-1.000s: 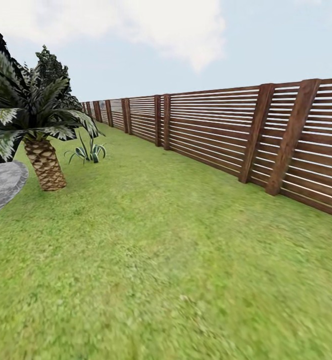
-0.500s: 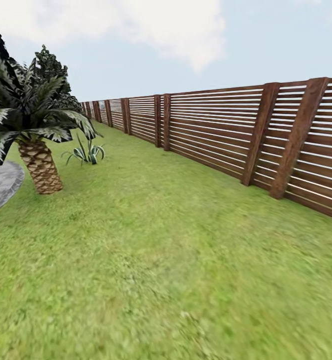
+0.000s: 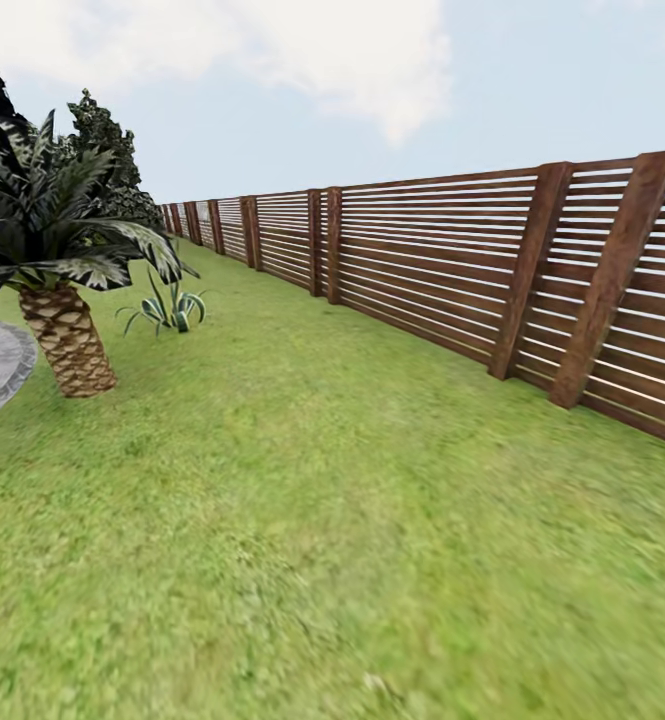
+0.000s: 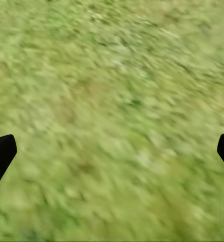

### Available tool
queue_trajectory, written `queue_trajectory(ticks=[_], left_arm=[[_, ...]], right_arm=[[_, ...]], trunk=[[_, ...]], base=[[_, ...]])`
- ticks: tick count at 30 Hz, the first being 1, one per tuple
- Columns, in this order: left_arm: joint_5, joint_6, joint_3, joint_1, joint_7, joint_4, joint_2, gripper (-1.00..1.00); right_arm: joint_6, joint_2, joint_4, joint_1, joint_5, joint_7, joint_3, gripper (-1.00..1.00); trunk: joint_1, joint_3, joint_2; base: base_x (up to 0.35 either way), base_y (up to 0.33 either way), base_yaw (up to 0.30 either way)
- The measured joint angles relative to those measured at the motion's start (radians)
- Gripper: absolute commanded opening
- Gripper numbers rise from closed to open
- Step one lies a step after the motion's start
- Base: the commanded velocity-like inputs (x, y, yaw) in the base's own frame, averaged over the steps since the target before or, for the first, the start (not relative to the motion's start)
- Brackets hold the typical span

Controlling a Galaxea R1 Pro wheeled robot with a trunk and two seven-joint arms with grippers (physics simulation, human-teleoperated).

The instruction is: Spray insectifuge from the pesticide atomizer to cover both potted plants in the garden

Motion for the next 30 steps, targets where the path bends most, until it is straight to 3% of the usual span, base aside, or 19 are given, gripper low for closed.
queue_trajectory(ticks=[14,30], left_arm=[[0.001,0.000,0.001,0.000,0.001,0.000,0.001,1.00],[0.001,0.001,0.001,0.000,0.001,0.000,0.001,1.00]], right_arm=[[0.000,0.000,-0.001,0.000,-0.001,-0.002,0.000,1.00],[-0.001,0.002,-0.001,0.000,-0.003,-0.006,-0.002,1.00]], trunk=[[0.000,0.000,0.000],[0.000,-0.001,0.000]], base=[[0.339,0.000,0.009],[0.339,-0.031,0.255]])
